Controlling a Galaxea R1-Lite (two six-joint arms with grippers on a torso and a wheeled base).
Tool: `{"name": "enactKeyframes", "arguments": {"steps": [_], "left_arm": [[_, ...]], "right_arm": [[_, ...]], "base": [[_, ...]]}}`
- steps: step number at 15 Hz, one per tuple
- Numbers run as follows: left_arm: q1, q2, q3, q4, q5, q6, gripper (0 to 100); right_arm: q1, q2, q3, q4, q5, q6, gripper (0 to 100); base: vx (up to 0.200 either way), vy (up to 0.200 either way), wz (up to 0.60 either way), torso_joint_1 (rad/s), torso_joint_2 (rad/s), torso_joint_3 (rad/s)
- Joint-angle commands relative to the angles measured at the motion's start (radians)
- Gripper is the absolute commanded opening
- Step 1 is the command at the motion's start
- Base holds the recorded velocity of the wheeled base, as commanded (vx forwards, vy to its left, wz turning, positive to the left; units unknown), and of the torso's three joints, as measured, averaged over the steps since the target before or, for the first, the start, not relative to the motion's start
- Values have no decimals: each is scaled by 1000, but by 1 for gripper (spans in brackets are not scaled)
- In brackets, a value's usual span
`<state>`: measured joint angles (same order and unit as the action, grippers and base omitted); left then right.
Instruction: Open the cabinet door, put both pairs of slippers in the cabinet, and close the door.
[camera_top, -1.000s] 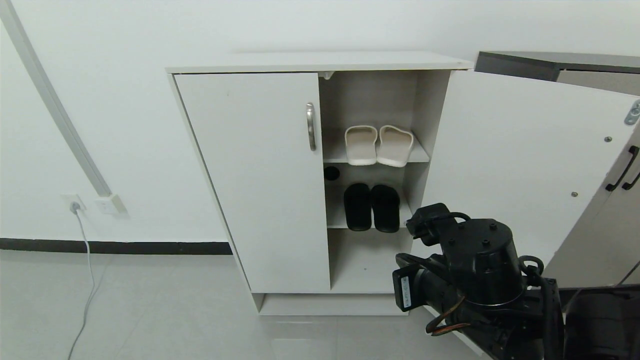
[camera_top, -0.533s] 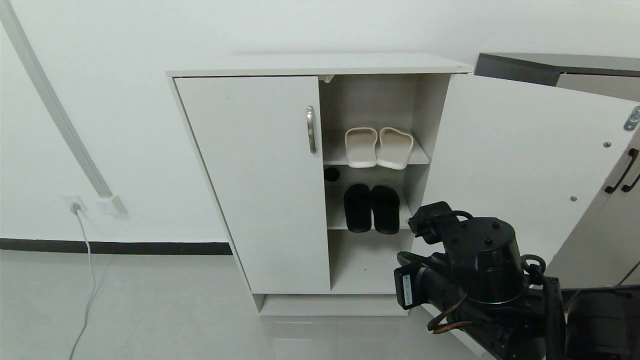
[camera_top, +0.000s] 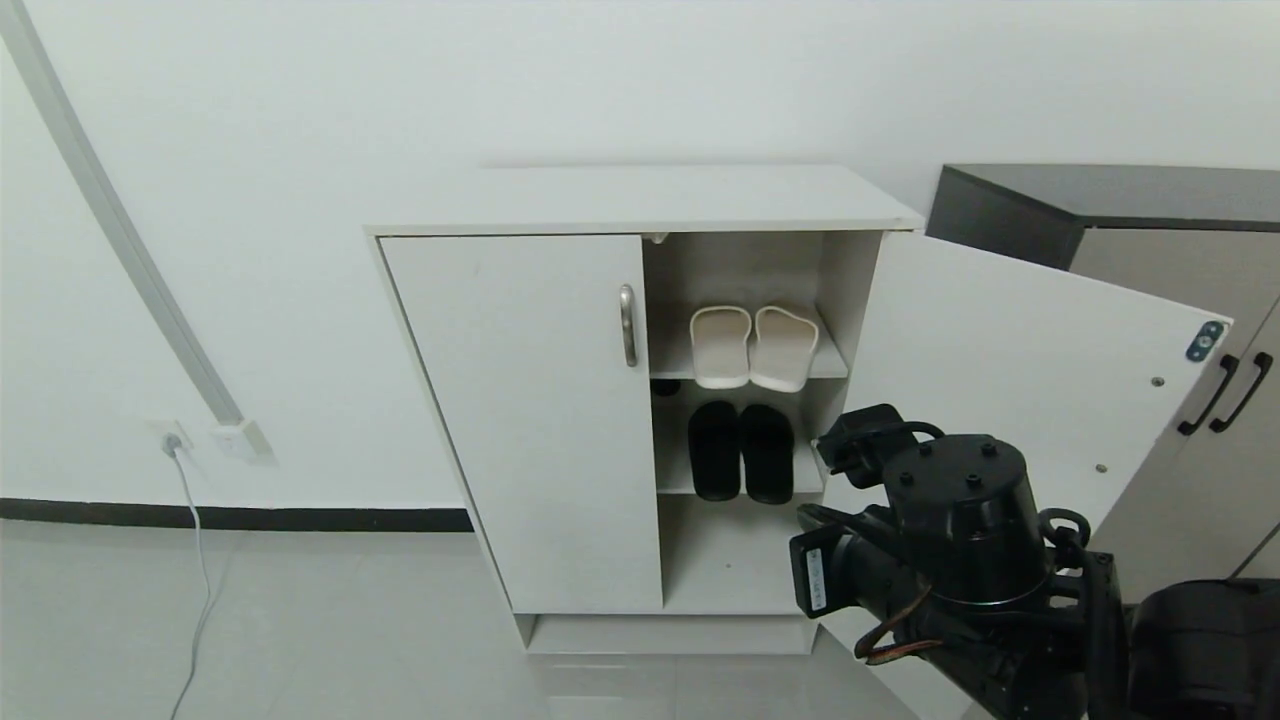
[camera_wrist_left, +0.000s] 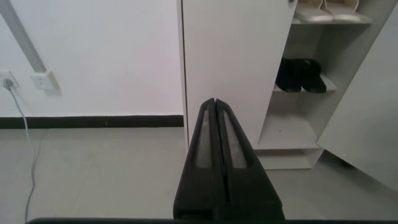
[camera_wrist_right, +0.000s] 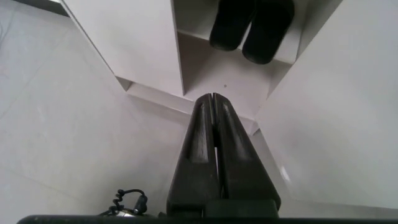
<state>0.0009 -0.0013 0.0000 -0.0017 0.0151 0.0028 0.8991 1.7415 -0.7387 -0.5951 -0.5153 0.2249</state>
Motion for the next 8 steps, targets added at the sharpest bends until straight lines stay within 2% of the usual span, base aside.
{"name": "enactKeyframes", "arguments": {"steps": [1,8], "left_arm": [[1,1,0,0,0,-1,0],[1,1,0,0,0,-6,0]], "right_arm": [[0,1,1,0,0,1,0],[0,23,-2,-5,0,1,0]], "base": [[0,0,0,119,-456,-334],[0,0,0,149,-473,-325]]}}
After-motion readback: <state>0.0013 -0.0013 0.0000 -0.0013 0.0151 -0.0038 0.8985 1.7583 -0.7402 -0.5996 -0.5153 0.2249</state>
